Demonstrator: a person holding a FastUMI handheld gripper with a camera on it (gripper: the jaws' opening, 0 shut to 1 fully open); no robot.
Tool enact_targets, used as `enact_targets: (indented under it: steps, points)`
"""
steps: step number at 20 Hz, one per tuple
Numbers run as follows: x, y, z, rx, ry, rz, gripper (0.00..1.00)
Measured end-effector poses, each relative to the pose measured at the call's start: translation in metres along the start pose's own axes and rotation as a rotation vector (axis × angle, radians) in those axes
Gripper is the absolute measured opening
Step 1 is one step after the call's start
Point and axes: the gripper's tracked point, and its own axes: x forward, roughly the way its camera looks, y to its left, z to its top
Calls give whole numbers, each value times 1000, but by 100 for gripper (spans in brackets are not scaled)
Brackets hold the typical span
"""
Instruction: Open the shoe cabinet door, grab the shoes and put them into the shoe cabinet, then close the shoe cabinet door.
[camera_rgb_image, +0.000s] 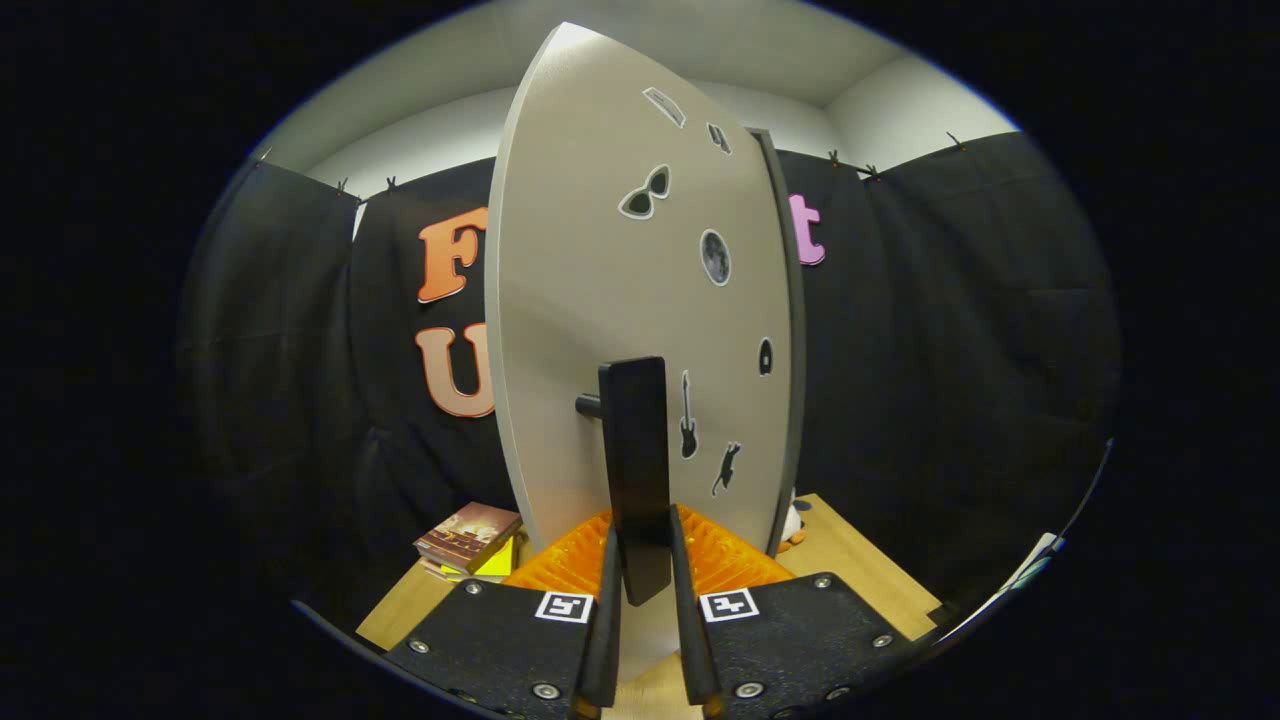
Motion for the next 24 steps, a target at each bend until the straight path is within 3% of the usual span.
enact_targets:
  steps: [8,11,16,21,24]
  points:
    - [-14,-87,24,-22,-65,-301,20]
    - [-17,-102,16,68,-65,-278,15]
    - [-22,-110,15,24,-61,-253,17]
    - [-46,-160,8,-94,-21,-428,45]
    - [-69,-170,16,-90,-39,-495,48]
